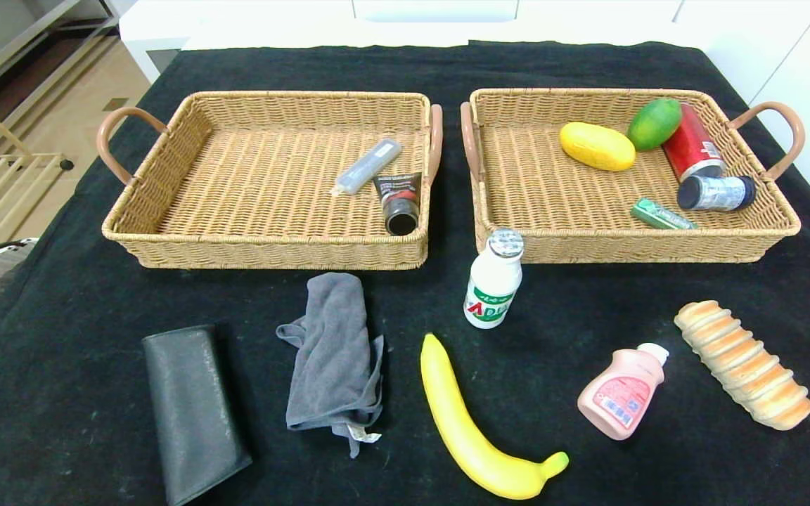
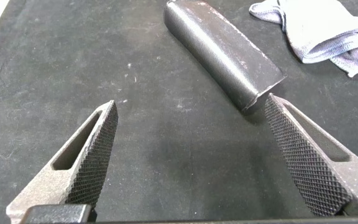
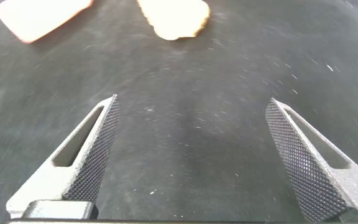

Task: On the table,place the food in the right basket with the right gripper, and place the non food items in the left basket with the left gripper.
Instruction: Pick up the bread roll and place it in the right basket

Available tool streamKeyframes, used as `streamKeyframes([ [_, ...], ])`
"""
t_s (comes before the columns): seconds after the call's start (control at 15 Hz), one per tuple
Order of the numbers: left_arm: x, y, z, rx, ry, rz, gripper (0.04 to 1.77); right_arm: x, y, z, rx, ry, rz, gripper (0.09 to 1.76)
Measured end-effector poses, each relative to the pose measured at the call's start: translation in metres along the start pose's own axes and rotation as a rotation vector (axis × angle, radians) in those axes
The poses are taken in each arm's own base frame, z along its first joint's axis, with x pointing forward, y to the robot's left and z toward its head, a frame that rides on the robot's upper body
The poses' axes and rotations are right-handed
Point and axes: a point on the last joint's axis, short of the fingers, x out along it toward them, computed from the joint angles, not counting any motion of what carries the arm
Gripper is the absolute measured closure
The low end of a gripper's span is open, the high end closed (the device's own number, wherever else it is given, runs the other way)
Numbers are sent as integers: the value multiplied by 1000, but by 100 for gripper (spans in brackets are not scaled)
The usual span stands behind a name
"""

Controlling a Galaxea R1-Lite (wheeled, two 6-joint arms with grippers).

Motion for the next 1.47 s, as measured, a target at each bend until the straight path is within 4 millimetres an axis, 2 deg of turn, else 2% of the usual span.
streamKeyframes([
  [0.27, 0, 0, 0, 4, 0, 0, 9, -1, 0, 2, 15, -4, -9, 14],
  [0.4, -1, 0, 4, -11, -19, -18, 9, -5, 0, 16, 32, -39, 3, 14],
  [0.6, -6, -4, 32, -13, -82, -153, 9, -6, 2, 47, 36, -52, 80, 14],
  [0.87, 2, -6, 74, -10, -83, -294, 9, 10, 6, 88, 34, 14, 215, 14],
  [1.13, 31, -8, 112, -24, -19, -449, 9, 46, 10, 125, 35, 63, 332, 14],
  [1.33, 67, -16, 134, -37, 36, -570, 9, 75, 20, 152, 30, 100, 459, 14],
  [1.47, 91, -28, 144, -42, 85, -683, 9, 93, 32, 168, 20, 121, 519, 14],
])
